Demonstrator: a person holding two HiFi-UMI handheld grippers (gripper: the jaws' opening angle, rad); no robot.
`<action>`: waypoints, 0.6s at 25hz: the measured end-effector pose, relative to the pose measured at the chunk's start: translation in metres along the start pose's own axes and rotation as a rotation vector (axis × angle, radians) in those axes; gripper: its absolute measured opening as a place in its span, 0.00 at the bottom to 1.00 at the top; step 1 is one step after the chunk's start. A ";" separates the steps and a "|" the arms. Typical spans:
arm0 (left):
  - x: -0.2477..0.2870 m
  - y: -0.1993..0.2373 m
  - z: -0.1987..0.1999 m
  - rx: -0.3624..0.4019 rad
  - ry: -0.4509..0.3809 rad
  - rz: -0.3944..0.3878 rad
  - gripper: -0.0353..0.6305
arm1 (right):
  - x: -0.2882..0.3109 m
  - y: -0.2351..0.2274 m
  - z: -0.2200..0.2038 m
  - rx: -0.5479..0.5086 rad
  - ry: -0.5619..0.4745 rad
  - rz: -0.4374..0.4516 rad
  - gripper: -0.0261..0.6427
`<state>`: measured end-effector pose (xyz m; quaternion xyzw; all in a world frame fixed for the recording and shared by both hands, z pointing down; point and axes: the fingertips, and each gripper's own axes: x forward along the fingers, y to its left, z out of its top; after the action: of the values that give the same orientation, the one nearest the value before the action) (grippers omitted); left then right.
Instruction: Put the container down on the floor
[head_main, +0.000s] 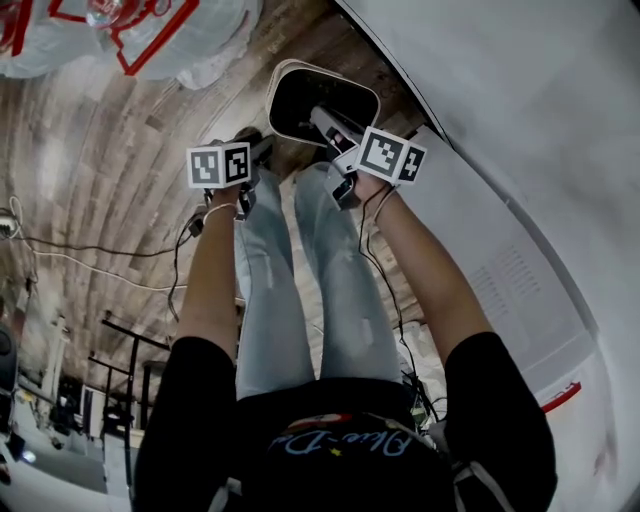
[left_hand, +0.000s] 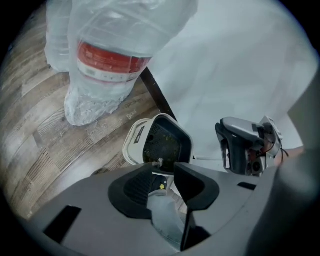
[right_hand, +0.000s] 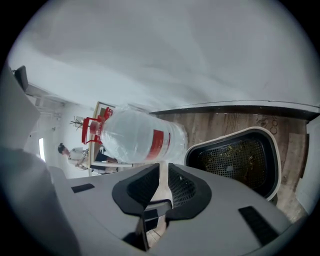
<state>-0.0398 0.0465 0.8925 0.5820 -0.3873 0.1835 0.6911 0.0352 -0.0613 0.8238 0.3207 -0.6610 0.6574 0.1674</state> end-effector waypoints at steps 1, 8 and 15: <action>-0.002 -0.008 0.003 0.004 -0.009 -0.018 0.23 | -0.003 0.003 0.002 0.000 -0.008 -0.002 0.10; -0.033 -0.064 0.027 -0.008 -0.129 -0.186 0.08 | -0.035 0.025 0.014 0.036 -0.075 -0.023 0.04; -0.083 -0.108 0.035 0.074 -0.216 -0.198 0.06 | -0.079 0.092 0.030 -0.119 -0.149 0.092 0.04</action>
<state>-0.0277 0.0018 0.7602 0.6588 -0.3932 0.0648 0.6381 0.0402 -0.0807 0.7009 0.3274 -0.7237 0.5982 0.1059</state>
